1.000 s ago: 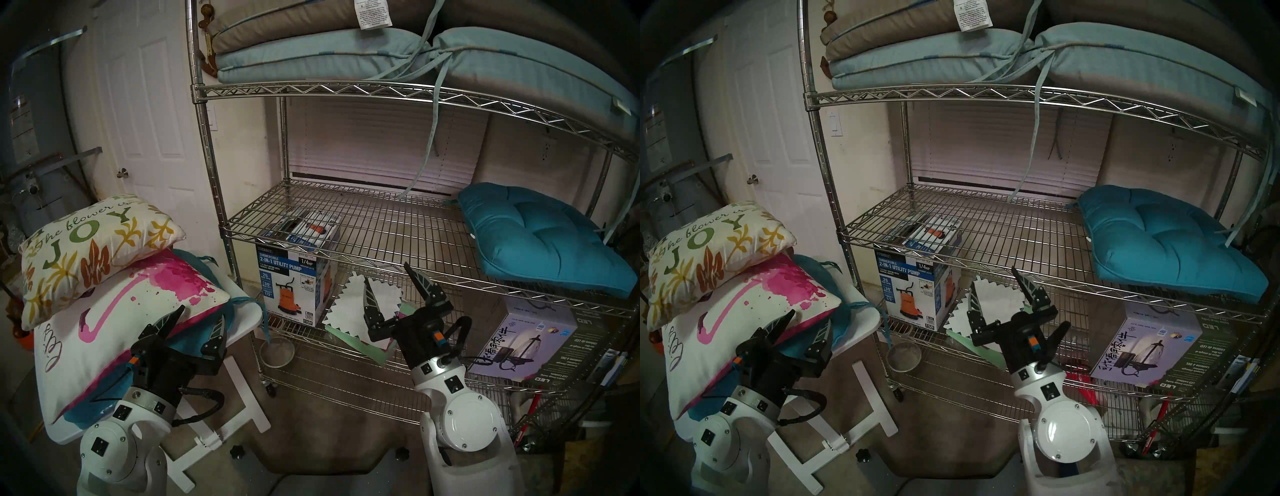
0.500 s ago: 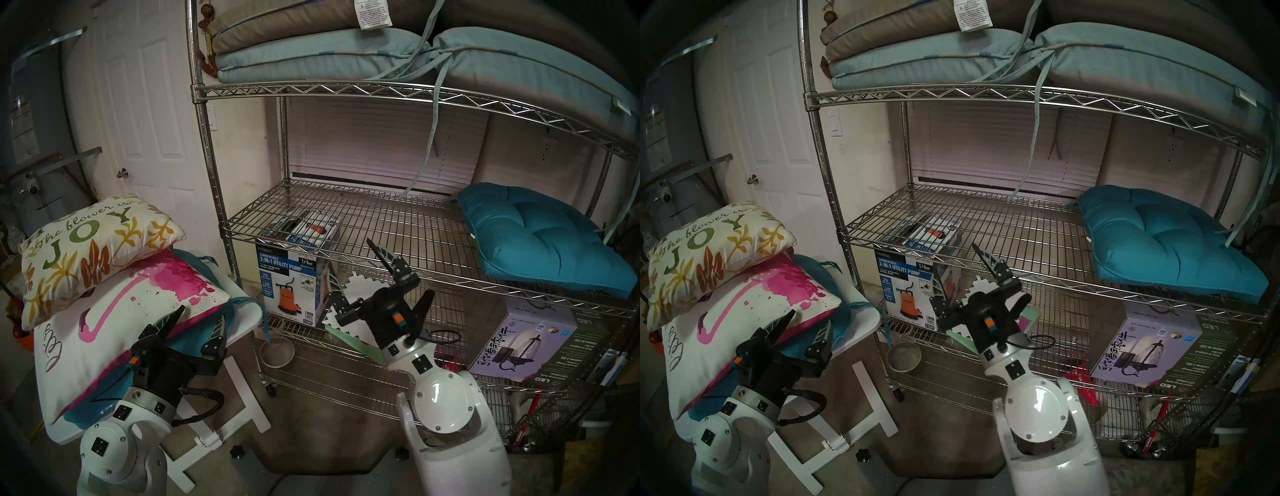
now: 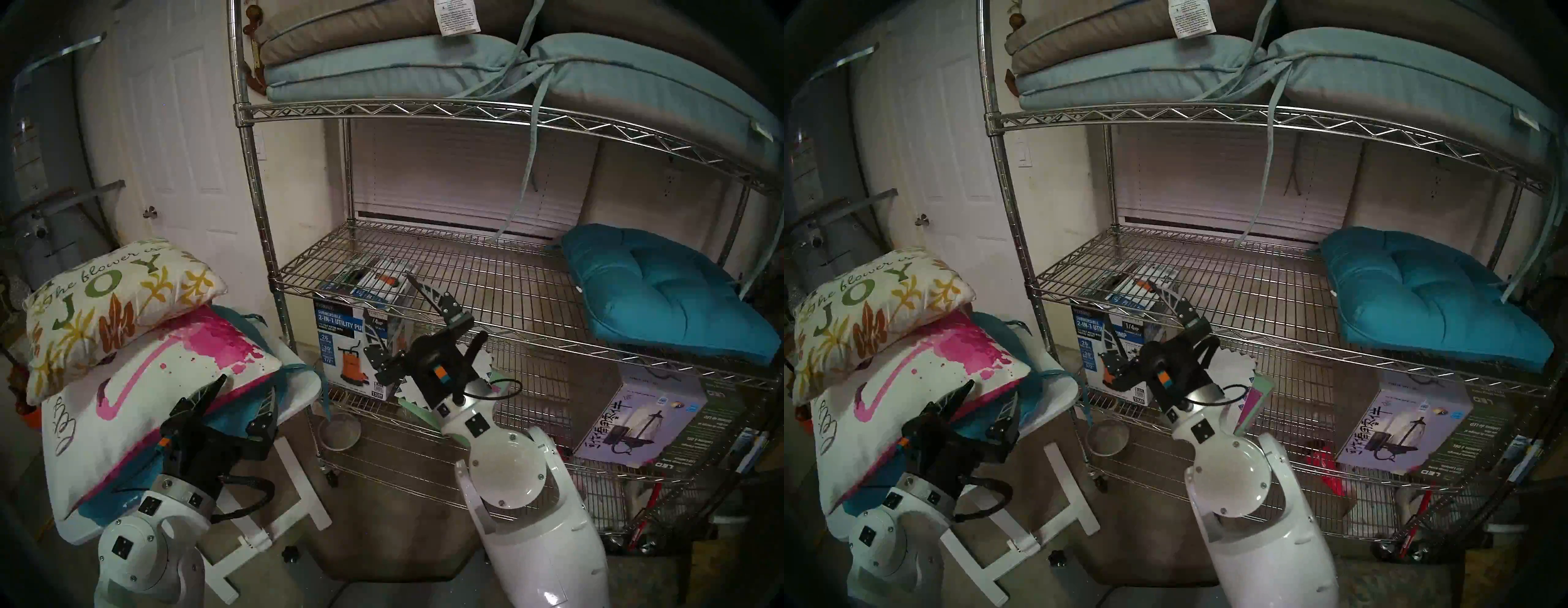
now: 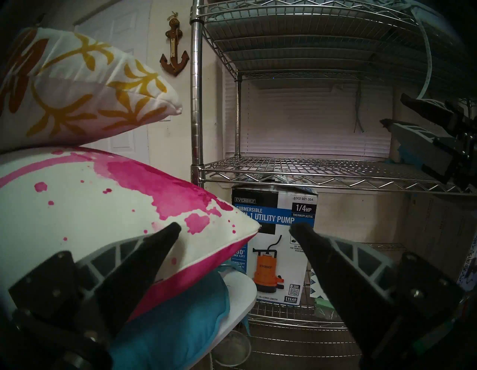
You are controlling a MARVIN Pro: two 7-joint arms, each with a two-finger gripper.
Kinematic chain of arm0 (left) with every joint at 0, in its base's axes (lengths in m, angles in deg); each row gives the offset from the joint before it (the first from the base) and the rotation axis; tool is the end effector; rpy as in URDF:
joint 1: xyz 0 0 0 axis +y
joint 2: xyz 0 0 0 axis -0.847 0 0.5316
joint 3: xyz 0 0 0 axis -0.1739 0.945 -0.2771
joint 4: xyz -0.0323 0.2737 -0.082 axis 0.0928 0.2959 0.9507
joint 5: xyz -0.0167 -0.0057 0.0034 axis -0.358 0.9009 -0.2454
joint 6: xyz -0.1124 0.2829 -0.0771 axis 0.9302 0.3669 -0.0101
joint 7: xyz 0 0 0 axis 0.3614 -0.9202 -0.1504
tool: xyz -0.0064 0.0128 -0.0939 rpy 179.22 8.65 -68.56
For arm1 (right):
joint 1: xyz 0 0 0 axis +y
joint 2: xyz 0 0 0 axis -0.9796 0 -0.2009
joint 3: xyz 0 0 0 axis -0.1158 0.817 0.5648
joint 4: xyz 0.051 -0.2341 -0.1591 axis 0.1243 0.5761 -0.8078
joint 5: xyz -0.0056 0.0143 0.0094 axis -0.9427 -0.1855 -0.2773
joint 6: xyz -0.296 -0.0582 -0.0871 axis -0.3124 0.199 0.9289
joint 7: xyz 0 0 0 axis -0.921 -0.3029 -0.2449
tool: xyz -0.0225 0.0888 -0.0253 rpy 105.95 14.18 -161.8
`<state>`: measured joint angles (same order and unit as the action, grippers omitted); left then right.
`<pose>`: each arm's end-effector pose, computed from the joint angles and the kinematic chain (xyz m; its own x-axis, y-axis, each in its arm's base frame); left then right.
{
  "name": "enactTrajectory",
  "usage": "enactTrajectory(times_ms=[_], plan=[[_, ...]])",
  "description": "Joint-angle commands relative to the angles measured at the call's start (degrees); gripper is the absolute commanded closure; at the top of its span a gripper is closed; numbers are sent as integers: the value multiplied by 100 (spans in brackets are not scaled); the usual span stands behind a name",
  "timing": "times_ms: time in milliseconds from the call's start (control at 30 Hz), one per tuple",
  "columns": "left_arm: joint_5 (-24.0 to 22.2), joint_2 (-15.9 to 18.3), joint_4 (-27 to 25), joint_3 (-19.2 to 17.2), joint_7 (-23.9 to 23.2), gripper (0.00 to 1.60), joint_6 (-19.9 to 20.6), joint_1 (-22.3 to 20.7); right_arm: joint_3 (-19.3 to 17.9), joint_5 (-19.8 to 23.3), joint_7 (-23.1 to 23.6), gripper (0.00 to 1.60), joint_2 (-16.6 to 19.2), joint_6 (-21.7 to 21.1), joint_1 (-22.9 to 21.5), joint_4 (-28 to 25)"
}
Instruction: Put cushion on the shelf
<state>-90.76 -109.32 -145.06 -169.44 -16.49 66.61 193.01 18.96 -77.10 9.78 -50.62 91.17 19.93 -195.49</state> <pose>0.2113 0.0549 -0.2320 -0.0106 0.0200 0.9997 -0.1047 -0.9943 0.0187 0.3314 0.1499 -0.1759 -0.5544 0.3166 0.7697 0.3053 -0.7830 0.5420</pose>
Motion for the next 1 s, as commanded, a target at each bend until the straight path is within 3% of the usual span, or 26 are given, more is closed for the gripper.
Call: enactTrajectory(times_ms=[0,467,967], plan=[[-2,-5,-99,2,4,0,-20,-18,181,-188,35,0,-202,84,-679,130],[-3,-6,-95,1,0,0,-21,-22,274,-666,215,0,-483,333,-1386,666],[-1,-9,-100,0,0,0,-20,-20,233,-1234,637,0,-786,1155,-2264,1451]])
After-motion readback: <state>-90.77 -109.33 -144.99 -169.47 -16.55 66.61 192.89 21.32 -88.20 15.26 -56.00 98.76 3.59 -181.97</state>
